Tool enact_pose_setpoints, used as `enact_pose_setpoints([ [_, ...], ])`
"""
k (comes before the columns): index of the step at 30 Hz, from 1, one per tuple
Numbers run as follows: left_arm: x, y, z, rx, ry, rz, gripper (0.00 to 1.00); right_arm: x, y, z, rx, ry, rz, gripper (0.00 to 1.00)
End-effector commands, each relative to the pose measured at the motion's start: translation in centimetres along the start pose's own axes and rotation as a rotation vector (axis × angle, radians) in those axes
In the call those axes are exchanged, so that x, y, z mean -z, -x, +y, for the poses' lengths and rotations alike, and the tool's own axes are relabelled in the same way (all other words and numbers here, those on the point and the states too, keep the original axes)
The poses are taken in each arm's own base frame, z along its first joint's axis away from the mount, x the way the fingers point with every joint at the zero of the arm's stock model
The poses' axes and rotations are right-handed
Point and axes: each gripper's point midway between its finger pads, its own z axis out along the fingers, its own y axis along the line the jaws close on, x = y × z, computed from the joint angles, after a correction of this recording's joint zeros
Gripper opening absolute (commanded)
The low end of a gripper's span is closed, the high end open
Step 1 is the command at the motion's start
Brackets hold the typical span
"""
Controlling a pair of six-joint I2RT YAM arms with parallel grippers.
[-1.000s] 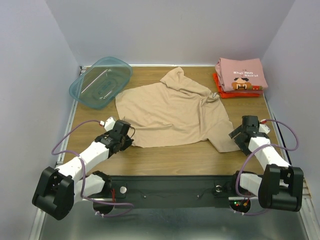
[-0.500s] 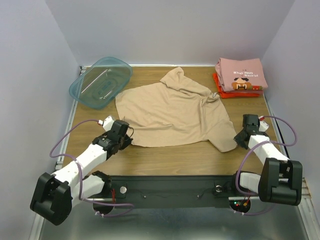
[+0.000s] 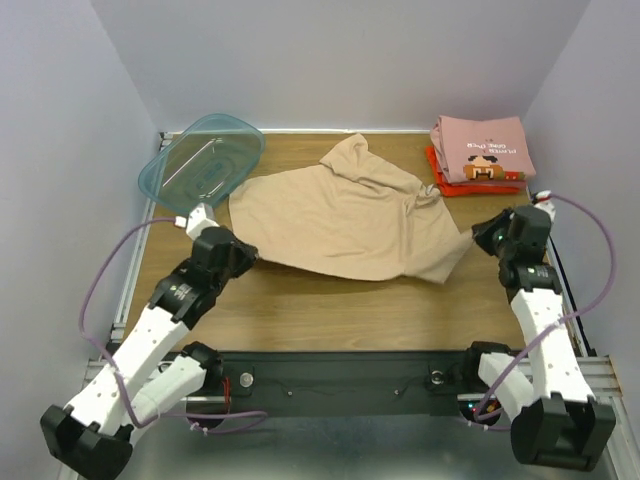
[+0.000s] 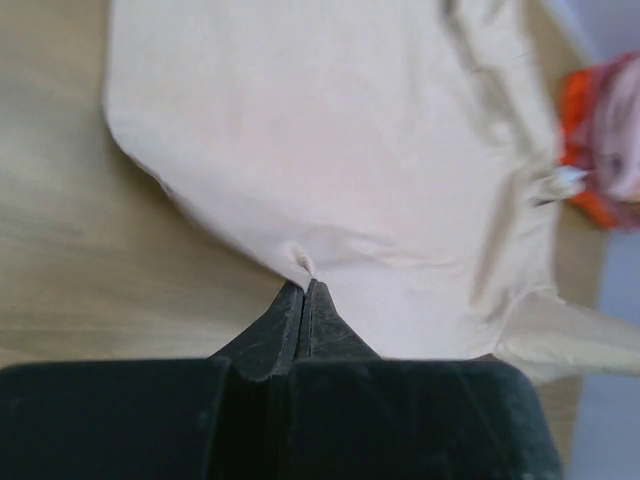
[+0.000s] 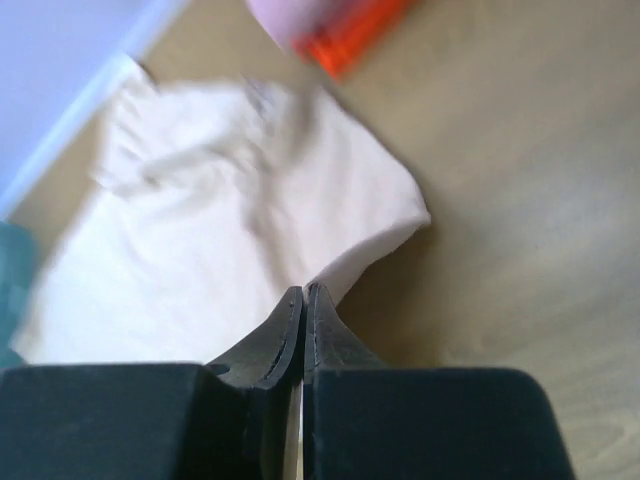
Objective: Fold and stack the t-shirts
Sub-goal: Flatten the tshirt out
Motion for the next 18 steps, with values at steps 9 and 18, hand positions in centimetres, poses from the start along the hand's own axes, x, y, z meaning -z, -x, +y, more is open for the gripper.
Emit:
enact_pose_setpoints([
  [9, 19.2, 17.8, -14.1, -0.028, -0.473, -0.436, 0.00, 19.3, 22.7, 11.1, -0.048, 0.202, -0.688, 0.00],
  [18, 34.4, 23.5, -16.9, -0.020, -0.763, -0.626, 0.00, 34.8, 30.3, 15.5, -0.068, 0.354, -0.985, 0.00],
])
